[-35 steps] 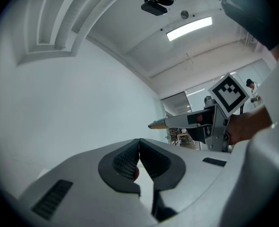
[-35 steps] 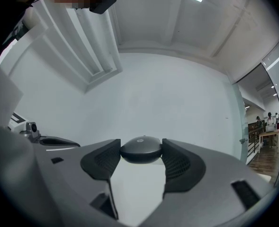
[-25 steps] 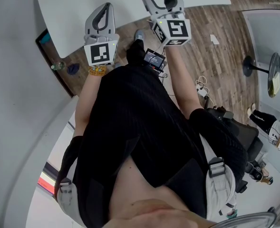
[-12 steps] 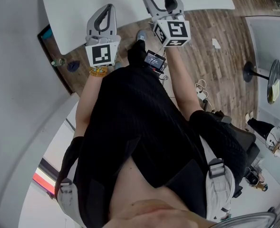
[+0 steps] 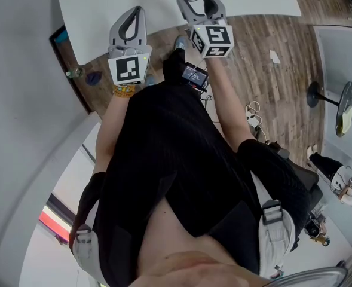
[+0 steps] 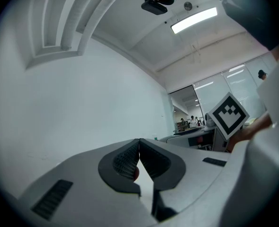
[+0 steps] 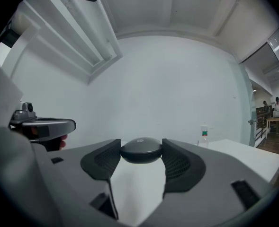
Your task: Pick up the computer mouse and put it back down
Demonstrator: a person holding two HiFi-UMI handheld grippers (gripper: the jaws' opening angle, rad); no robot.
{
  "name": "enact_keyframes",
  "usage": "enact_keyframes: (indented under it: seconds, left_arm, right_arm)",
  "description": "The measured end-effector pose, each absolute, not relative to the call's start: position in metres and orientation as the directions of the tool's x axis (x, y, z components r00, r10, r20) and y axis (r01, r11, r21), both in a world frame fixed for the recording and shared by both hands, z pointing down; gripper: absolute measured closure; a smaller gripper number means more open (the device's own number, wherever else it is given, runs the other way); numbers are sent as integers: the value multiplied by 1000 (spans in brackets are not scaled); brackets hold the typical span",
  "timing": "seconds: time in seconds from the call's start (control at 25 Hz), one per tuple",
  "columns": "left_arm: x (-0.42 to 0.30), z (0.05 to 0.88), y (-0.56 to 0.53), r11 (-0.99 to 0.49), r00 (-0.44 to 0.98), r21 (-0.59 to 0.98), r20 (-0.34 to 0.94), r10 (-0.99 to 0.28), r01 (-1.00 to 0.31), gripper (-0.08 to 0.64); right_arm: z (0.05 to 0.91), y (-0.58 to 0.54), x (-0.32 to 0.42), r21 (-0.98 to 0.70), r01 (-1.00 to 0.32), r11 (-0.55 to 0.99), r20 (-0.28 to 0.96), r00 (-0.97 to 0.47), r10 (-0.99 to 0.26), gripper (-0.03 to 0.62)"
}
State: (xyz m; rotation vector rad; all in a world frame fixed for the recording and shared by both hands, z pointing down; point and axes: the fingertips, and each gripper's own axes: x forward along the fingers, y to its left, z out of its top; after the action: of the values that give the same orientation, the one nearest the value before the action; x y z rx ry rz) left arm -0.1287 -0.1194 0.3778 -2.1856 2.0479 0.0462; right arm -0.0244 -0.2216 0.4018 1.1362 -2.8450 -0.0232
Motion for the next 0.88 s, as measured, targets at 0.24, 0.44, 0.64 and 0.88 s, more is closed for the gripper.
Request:
enact_keyframes:
  seconds: [0.24,0.44,0.64,0.88]
  left_arm:
    - [-135,384,-120,-49,58,-86,-108,-992,-995,546]
    - [-139,390,-122,-50,58,-80,-98,-993,-996,546]
    - [-143,391,-122,-47,53,-78,-85,-995,-996,546]
    - [-152,396,-122,-33,38,-62,-78,-996,-998,546]
  right_arm:
    - [429,-226,-30,28,-684,729,121,-722,-681,311]
    - [455,-228,-37,17,-675,738,177,-725,-666,311]
    - [481,-225,-43,9,-665,747,237,-724,-647,311]
    - [511,-224,-48,4,-658,753,300,-717,-629,311]
